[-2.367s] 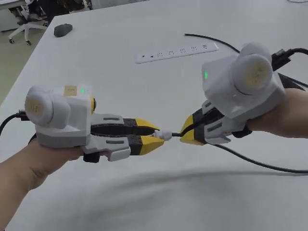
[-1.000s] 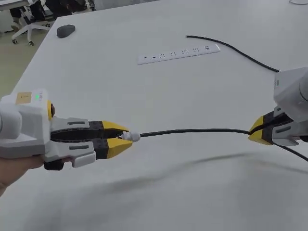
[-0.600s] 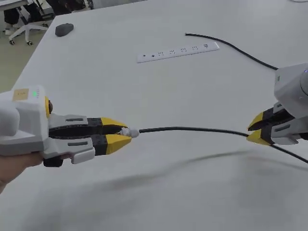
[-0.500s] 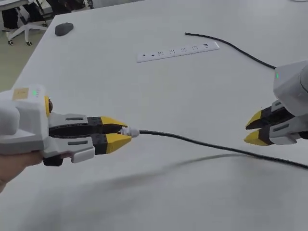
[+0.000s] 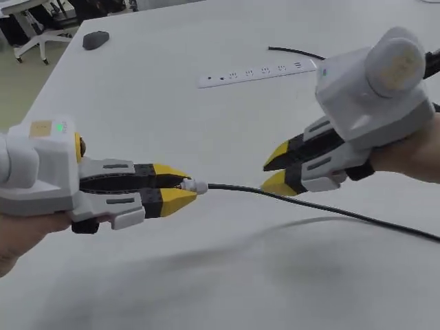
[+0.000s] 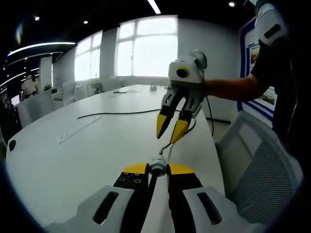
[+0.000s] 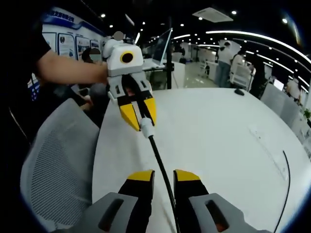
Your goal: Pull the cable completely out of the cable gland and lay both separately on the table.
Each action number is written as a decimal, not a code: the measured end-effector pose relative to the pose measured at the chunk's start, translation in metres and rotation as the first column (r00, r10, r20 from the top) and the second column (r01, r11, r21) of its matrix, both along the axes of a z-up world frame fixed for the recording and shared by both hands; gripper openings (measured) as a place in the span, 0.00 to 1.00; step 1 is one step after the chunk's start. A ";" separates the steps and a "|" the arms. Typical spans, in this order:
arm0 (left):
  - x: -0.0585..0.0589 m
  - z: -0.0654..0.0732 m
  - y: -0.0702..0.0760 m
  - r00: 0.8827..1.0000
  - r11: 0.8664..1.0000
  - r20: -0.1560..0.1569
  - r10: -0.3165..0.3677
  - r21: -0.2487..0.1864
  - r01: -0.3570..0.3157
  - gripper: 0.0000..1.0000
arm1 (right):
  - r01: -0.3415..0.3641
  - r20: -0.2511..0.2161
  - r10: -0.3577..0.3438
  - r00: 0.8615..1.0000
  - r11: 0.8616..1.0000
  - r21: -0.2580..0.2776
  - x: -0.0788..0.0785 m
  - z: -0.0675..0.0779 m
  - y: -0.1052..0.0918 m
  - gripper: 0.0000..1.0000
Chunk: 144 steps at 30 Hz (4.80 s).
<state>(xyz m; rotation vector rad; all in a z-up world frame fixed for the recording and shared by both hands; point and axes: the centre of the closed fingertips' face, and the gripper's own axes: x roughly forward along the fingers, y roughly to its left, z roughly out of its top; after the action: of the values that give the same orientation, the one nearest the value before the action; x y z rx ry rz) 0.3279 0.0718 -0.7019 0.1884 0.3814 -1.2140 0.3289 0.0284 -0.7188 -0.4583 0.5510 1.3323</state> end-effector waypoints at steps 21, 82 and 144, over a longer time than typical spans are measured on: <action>-0.010 -0.007 -0.008 1.000 1.000 -0.002 -0.030 0.010 0.030 0.15 | -0.135 0.031 0.136 0.990 0.989 -0.053 -0.015 -0.009 0.036 0.01; -0.064 -0.034 0.166 0.910 0.902 -0.019 0.415 -0.123 -0.414 0.15 | -0.139 -0.066 0.132 0.989 0.982 -0.126 -0.017 -0.033 0.106 0.00; -0.070 -0.106 0.215 0.755 0.739 -0.085 0.651 -0.158 -0.655 0.20 | 0.069 -0.008 -0.070 0.998 0.996 -0.060 -0.002 -0.103 0.229 0.08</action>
<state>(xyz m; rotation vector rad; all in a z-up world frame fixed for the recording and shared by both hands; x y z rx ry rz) 0.2581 0.2868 -0.8083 -0.1191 0.3161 -0.5381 0.3272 0.2577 -0.8217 -0.4774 0.6105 1.2549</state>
